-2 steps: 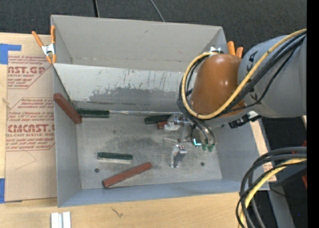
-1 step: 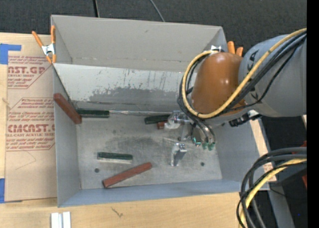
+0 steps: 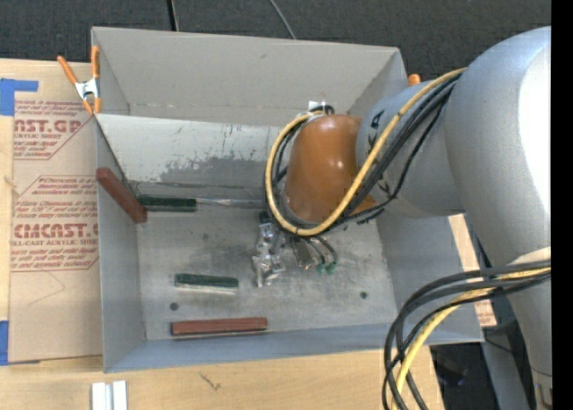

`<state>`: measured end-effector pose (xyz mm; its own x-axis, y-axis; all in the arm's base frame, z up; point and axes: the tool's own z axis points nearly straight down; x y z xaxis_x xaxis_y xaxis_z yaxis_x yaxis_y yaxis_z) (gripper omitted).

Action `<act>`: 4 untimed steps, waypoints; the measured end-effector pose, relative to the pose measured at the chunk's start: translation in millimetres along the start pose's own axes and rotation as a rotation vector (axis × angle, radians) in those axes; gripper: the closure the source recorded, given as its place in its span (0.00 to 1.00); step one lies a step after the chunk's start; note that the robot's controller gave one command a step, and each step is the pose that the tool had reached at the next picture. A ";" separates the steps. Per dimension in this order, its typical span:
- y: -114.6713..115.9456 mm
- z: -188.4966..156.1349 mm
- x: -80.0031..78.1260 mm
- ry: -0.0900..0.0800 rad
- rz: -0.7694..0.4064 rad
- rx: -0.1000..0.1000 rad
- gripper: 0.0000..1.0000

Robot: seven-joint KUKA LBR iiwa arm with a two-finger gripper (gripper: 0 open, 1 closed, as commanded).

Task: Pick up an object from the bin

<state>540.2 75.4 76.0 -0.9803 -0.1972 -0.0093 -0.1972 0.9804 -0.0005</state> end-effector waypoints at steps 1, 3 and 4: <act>0.0 0.0 0.0 0.000 0.000 0.000 1.00; -22.9 -52.3 12.5 0.008 -0.102 -0.001 0.00; 60.0 -5.7 -11.7 0.008 -0.157 -0.003 1.00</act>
Offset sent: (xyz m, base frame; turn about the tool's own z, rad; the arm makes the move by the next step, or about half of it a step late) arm -0.0084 -0.0255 0.0526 -0.1025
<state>539.7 136.5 81.8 -0.9374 -0.3484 -0.0012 -0.3484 0.9374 0.0016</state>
